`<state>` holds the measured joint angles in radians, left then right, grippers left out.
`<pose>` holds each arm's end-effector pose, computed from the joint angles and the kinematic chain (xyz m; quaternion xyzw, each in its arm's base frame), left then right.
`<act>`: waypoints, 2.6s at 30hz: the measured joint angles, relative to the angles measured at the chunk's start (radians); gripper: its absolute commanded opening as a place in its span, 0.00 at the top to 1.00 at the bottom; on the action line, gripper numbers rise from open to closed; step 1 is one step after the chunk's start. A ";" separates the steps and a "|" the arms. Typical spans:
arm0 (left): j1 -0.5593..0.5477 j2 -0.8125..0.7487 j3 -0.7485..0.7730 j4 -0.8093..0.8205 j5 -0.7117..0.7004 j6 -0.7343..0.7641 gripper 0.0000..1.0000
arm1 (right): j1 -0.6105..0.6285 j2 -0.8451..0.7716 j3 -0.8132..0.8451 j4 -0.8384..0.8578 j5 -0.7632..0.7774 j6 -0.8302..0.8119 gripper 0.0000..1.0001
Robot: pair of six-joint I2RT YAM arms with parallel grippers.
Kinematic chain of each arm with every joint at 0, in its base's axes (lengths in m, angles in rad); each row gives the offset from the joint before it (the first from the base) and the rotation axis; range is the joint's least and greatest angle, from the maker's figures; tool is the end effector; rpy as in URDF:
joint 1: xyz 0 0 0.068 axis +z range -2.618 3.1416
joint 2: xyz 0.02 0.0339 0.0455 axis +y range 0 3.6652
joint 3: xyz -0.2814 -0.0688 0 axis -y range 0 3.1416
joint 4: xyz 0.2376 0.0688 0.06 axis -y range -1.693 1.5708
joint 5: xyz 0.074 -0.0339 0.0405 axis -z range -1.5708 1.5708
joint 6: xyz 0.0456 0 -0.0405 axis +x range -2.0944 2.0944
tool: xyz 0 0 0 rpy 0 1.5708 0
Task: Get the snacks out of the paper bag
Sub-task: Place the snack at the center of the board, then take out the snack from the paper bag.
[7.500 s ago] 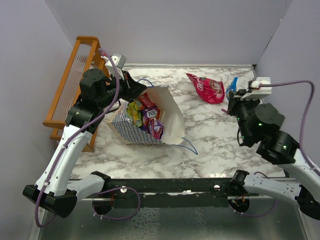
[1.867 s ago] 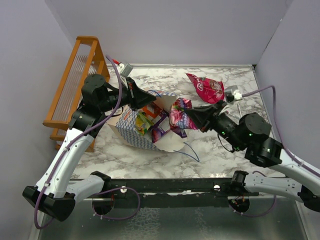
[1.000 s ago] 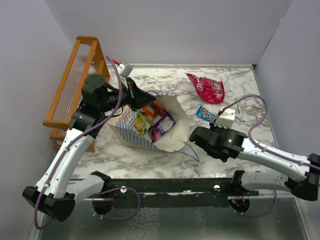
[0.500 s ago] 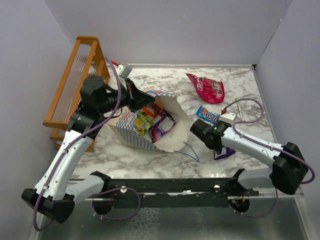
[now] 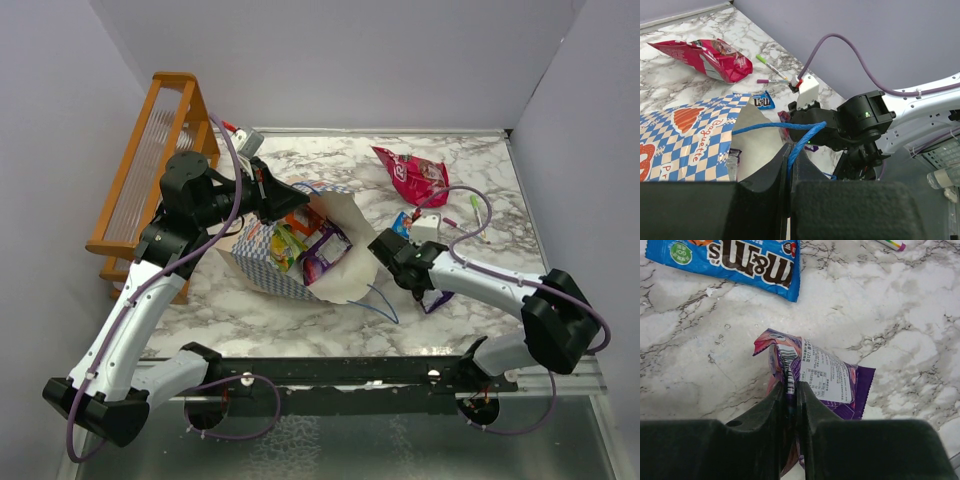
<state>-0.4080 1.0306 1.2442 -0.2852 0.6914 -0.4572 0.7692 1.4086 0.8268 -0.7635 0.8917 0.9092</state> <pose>0.1754 -0.1075 0.4560 0.2139 0.6941 -0.4939 0.4780 0.1892 0.1338 0.2107 0.1111 0.8909 -0.2107 0.3867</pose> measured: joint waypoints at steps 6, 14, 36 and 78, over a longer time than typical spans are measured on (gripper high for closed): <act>0.000 0.000 0.000 -0.002 0.000 0.000 1.00 | -0.005 0.005 0.024 0.037 -0.056 -0.044 0.45; 0.000 0.000 0.000 -0.009 0.000 0.004 1.00 | -0.005 -0.219 0.089 0.020 -0.204 -0.152 0.26; 0.000 -0.010 -0.002 -0.011 0.000 0.006 1.00 | 0.120 -0.424 0.001 0.420 -0.993 -0.525 0.32; 0.000 -0.017 -0.010 -0.031 0.000 0.008 1.00 | 0.202 0.298 0.116 0.876 -0.352 -0.782 0.32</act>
<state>-0.4084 1.0134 1.2339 -0.3164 0.6914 -0.4496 0.9710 1.7061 0.9424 0.1123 0.5400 0.1276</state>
